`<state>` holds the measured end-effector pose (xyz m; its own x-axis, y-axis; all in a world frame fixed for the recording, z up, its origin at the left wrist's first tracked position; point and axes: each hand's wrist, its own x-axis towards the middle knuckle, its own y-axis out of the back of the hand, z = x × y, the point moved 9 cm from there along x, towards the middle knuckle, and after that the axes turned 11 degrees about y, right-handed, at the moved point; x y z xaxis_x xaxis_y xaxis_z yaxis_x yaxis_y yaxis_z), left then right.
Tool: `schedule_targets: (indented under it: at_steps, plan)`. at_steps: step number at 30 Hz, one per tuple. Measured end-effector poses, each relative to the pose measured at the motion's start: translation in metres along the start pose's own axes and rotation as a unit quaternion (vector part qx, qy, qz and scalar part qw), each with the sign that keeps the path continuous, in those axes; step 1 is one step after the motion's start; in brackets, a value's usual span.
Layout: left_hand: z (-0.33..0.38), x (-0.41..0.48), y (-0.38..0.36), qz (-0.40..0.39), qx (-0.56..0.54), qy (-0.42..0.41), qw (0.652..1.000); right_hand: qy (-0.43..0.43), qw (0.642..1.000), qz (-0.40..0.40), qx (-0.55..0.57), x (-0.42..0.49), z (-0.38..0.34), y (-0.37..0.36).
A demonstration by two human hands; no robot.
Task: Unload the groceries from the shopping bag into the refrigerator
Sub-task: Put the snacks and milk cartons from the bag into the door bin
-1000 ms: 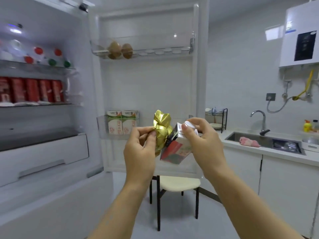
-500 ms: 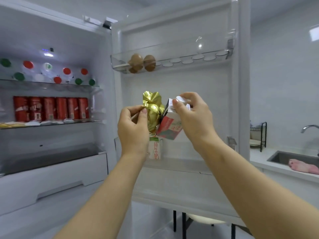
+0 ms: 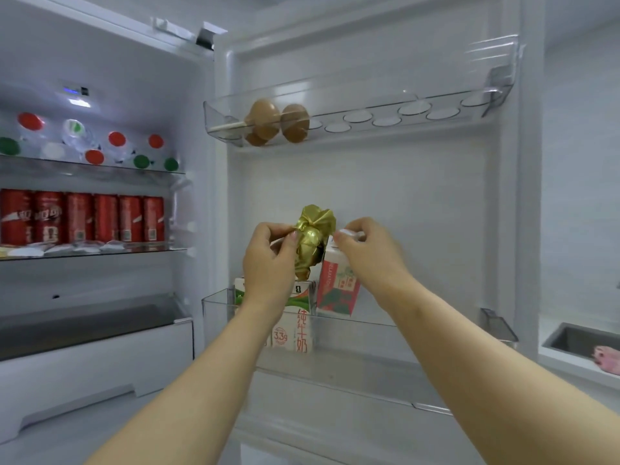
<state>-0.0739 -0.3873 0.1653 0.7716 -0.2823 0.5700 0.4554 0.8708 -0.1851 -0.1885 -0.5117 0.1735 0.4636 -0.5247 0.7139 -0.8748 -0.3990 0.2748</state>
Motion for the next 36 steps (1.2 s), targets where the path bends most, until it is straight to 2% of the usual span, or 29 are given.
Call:
schedule_targets:
  at_steps: [3, 6, 9, 11, 18, 21, 25, 29, 30, 34, 36]
  plan:
    - [-0.01, 0.007, -0.003, -0.028, -0.021, 0.028, 0.999, -0.043, 0.999, -0.004, 0.0, 0.001, 0.018, -0.006]
    - [-0.036, 0.017, 0.005, -0.022, -0.068, 0.099, 0.993, -0.087, 0.996, 0.006, 0.0, 0.002, 0.035, -0.013]
    - [-0.056, 0.021, 0.012, -0.006, -0.176, 0.189, 0.966, -0.107, 0.994, 0.001, -0.015, 0.001, 0.046, -0.022]
    - [-0.061, 0.022, 0.013, -0.01, -0.194, 0.22, 0.956, -0.118, 0.993, -0.006, -0.028, -0.001, 0.051, -0.026]
    - [-0.062, 0.022, 0.002, -0.064, -0.175, 0.247, 0.951, -0.158, 0.985, -0.046, -0.042, -0.002, 0.06, -0.037]
    - [-0.063, 0.022, 0.007, -0.034, -0.183, 0.234, 0.954, -0.148, 0.983, -0.076, -0.073, -0.001, 0.056, -0.042]
    - [-0.062, 0.019, 0.015, -0.009, -0.247, 0.215, 0.945, -0.139, 0.978, -0.103, -0.113, 0.0, 0.054, -0.044]
    - [-0.058, 0.015, 0.01, -0.037, -0.255, 0.215, 0.942, -0.192, 0.979, -0.059, -0.042, -0.003, 0.06, -0.042]
    - [-0.057, 0.014, 0.009, -0.041, -0.261, 0.218, 0.939, -0.189, 0.979, -0.05, -0.053, -0.002, 0.059, -0.039]
    - [-0.054, 0.01, 0.004, -0.045, -0.291, 0.23, 0.928, -0.114, 0.98, 0.024, -0.16, 0.003, 0.045, -0.016]
    - [-0.052, 0.006, -0.002, -0.06, -0.279, 0.223, 0.932, -0.07, 0.988, 0.066, -0.123, 0.0, 0.033, -0.01]
